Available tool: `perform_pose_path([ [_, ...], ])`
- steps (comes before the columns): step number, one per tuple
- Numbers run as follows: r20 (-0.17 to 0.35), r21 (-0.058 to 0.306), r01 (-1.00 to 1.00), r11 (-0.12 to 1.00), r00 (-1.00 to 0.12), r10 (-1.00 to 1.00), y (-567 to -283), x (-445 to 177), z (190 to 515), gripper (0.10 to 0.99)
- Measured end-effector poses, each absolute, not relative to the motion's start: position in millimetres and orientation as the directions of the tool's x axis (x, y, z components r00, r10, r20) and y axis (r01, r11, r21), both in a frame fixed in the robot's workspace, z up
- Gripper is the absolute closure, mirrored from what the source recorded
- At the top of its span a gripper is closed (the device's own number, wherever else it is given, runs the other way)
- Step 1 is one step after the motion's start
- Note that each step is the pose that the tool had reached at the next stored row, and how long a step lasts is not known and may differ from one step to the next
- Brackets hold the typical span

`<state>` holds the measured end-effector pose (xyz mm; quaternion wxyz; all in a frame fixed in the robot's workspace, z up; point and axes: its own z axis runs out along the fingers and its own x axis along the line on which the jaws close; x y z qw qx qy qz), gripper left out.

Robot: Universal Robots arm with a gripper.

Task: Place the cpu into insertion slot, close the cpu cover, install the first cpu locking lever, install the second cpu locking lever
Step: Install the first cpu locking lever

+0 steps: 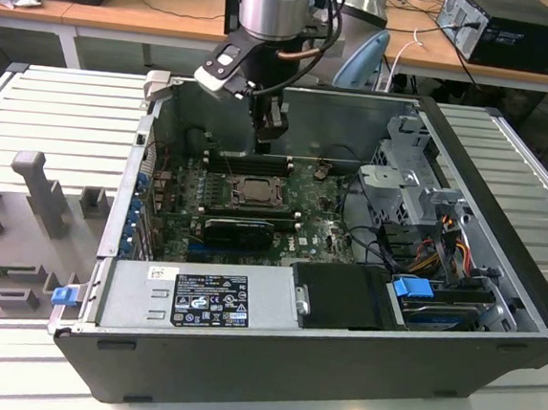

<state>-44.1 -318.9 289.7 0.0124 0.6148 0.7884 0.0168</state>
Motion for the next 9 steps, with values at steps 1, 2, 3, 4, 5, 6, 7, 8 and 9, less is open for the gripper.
perform_pose_path([
  [1, 0.001, 0.041, 0.964, 0.262, -0.263, 0.965, -318.9, -44.1, 289.4, 0.980],
  [2, -0.001, 0.041, 0.958, 0.283, -0.283, 0.959, -318.9, -44.1, 289.1, 0.980],
  [3, -0.002, 0.040, 0.954, 0.296, -0.296, 0.955, -318.9, -44.1, 288.9, 0.980],
  [4, -0.002, 0.040, 0.949, 0.311, -0.311, 0.950, -318.9, -44.1, 288.8, 0.980],
  [5, -0.002, 0.040, 0.941, 0.337, -0.337, 0.941, -318.8, -44.1, 288.8, 0.980],
  [6, -0.002, 0.041, 0.935, 0.353, -0.353, 0.936, -318.8, -44.1, 288.7, 0.980],
  [7, -0.002, 0.040, 0.929, 0.369, -0.369, 0.929, -318.9, -44.1, 288.7, 0.980],
  [8, -0.002, 0.040, 0.924, 0.380, -0.380, 0.925, -318.9, -44.1, 288.7, 0.980],
  [9, -0.002, 0.040, 0.921, 0.387, -0.387, 0.922, -318.9, -44.1, 288.7, 0.980],
])
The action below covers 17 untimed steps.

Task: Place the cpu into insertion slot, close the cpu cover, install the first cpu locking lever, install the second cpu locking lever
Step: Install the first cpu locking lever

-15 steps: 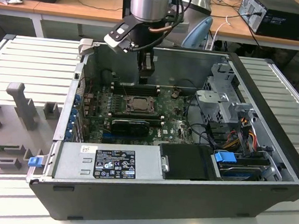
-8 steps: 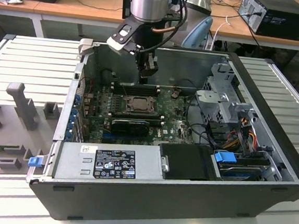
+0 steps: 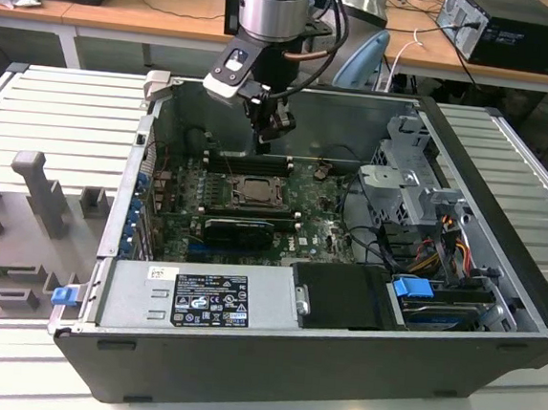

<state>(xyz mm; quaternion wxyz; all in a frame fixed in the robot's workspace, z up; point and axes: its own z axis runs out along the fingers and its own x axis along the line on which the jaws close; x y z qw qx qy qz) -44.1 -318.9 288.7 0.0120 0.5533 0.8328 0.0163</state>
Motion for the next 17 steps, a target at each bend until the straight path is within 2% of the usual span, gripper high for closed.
perform_pose_path([
  [17, -0.002, 0.040, 0.854, 0.519, -0.519, 0.855, -318.9, -44.1, 288.7, 0.980],
])
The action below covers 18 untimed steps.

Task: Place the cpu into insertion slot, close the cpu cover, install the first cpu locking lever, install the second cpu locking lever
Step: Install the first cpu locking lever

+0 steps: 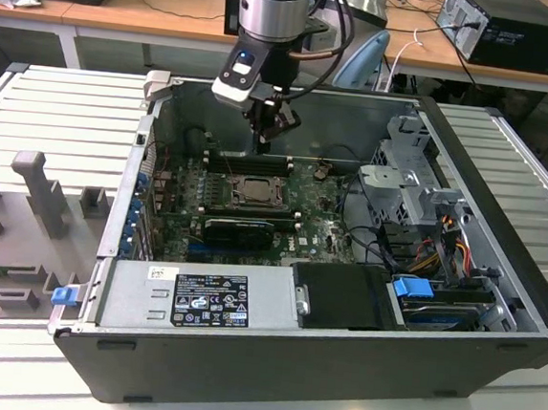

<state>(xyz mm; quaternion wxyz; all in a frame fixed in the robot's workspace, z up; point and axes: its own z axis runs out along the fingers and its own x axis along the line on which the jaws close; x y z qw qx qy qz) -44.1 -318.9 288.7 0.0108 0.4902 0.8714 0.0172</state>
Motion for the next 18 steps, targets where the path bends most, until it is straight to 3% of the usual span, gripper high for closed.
perform_pose_path([
  [18, -0.002, 0.040, 0.775, 0.631, -0.631, 0.776, -318.9, -44.1, 288.7, 0.980],
])
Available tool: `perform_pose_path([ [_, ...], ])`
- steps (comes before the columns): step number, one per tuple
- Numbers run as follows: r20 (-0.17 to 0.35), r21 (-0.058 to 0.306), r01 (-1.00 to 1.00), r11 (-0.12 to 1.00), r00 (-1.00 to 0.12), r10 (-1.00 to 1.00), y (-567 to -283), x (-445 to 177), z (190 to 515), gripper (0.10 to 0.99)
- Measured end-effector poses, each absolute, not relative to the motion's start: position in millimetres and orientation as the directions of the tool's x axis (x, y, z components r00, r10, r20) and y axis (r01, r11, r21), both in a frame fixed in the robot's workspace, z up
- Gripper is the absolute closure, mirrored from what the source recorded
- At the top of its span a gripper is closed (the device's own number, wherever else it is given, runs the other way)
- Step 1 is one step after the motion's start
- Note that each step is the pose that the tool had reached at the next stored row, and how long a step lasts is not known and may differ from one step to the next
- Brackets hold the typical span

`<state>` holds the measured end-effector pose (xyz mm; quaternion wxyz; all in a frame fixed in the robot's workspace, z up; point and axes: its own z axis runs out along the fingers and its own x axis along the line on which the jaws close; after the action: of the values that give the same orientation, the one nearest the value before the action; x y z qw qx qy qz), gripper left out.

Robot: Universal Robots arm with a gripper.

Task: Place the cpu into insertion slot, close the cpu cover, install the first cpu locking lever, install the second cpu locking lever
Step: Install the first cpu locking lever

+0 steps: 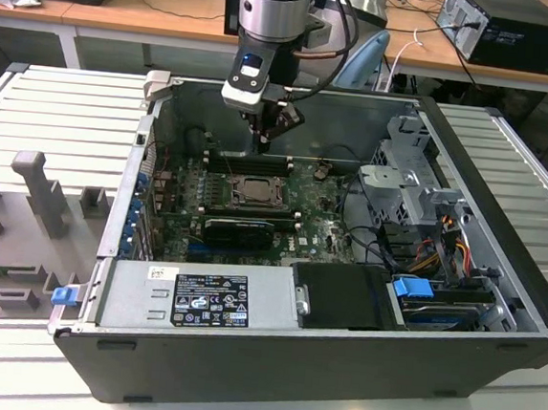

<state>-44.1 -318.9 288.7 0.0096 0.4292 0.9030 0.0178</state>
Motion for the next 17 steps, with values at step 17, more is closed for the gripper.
perform_pose_path([
  [17, -0.002, 0.040, 0.697, 0.716, -0.716, 0.698, -318.9, -44.1, 288.7, 0.980],
])
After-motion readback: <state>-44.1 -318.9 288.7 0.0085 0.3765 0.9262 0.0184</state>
